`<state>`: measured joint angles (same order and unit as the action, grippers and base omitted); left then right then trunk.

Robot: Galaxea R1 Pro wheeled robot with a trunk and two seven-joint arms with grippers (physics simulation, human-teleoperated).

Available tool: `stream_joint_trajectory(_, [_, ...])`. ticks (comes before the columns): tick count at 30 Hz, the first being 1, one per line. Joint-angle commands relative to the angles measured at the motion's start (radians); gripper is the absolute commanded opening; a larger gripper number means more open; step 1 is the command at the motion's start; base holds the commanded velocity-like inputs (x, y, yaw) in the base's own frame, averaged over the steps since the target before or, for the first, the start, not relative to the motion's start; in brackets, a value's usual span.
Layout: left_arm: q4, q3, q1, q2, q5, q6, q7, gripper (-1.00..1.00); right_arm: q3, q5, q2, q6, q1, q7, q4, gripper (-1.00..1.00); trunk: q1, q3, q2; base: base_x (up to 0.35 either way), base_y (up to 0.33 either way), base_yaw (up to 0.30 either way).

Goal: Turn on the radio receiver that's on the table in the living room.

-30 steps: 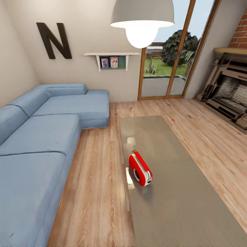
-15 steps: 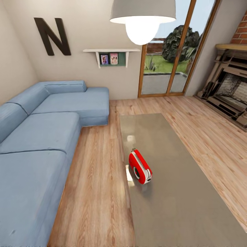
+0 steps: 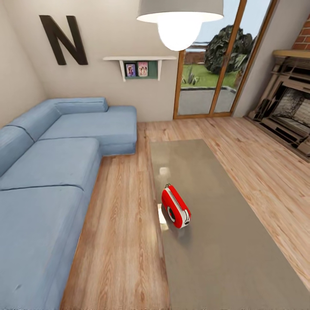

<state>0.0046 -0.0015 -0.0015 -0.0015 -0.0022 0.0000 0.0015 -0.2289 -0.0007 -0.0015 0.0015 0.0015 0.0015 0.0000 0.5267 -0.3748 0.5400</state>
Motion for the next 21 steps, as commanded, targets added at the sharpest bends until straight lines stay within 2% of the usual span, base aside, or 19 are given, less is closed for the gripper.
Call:
stream_joint_trajectory(1, [0.000, 0.000, 0.000, 0.000, 0.000, 0.000, 0.000, 1.00, 0.000, 0.000, 0.000, 0.000, 0.000, 0.000, 0.000, 1.00, 0.000, -0.002, 0.000, 0.000, 0.000, 0.000])
stream_joint_trajectory(21, [0.000, 0.000, 0.000, 0.000, 0.000, 0.000, 0.000, 1.00, 0.000, 0.000, 0.000, 0.000, 0.000, 0.000, 0.000, 1.00, 0.000, -0.034, 0.000, 0.000, 0.000, 0.000])
